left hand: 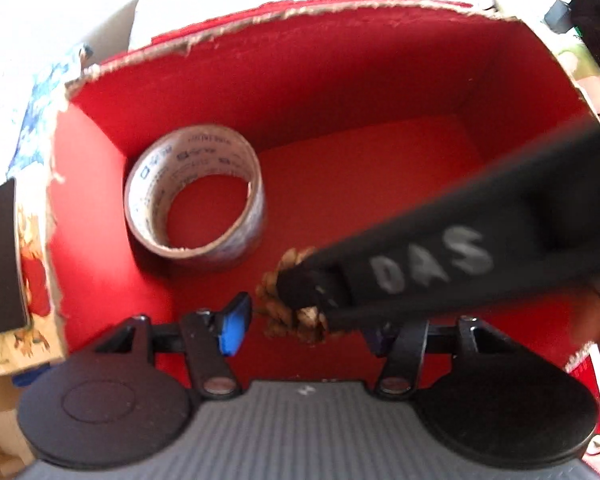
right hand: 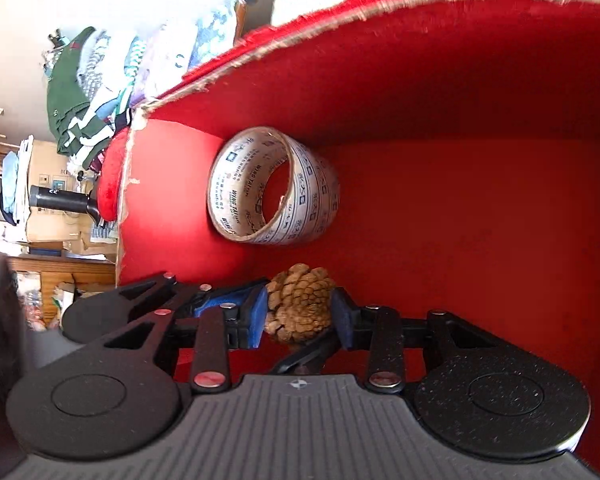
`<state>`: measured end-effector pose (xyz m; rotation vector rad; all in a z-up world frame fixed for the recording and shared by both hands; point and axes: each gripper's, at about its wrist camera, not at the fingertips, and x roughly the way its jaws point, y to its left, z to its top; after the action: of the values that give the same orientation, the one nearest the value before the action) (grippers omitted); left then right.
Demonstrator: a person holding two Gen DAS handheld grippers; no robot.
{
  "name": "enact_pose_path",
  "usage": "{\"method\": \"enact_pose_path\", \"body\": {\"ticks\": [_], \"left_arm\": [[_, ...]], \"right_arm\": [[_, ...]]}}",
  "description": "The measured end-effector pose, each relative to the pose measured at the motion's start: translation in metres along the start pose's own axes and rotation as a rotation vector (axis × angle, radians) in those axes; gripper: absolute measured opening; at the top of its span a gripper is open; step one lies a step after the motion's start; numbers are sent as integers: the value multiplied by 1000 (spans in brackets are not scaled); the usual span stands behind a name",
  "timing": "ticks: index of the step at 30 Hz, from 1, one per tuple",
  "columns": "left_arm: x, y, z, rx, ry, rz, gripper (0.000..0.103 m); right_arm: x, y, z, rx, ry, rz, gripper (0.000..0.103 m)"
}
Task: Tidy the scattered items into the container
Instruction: 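Carry the pine cone with the right tool into the red box, then open the right tool to drop the pine cone inside the box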
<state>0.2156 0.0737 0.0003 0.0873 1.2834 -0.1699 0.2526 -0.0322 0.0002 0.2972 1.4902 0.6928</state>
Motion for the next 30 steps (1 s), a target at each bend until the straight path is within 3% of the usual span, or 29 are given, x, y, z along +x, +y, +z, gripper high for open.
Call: {"method": "enact_pose_path", "body": {"ticks": [3,10,14,21,24,26,30], "left_arm": [[-4,-1,-5,35,-9,30,68],[-18,9,-21,-1,-56,-66,64],[-24,9,-28,-3,-84,-65,62],[-37,9,-30,0,-120,-84,62],[-44,3,-33,21,-130,-100,62],[-50,-7,-36,33,-133,-123,61],[-52,-11,-37,58,-129,-166,62]], "right_arm": [[8,-5,3,14,27,-10,39],[22,-17,3,87,103,109,37],[18,-22,1,90,107,139,34],[-13,-31,-2,76,15,53,33],[-19,-30,-3,18,-12,-52,31],[-17,-26,-4,-32,4,-113,31],[3,-15,1,-72,88,-111,31]]}}
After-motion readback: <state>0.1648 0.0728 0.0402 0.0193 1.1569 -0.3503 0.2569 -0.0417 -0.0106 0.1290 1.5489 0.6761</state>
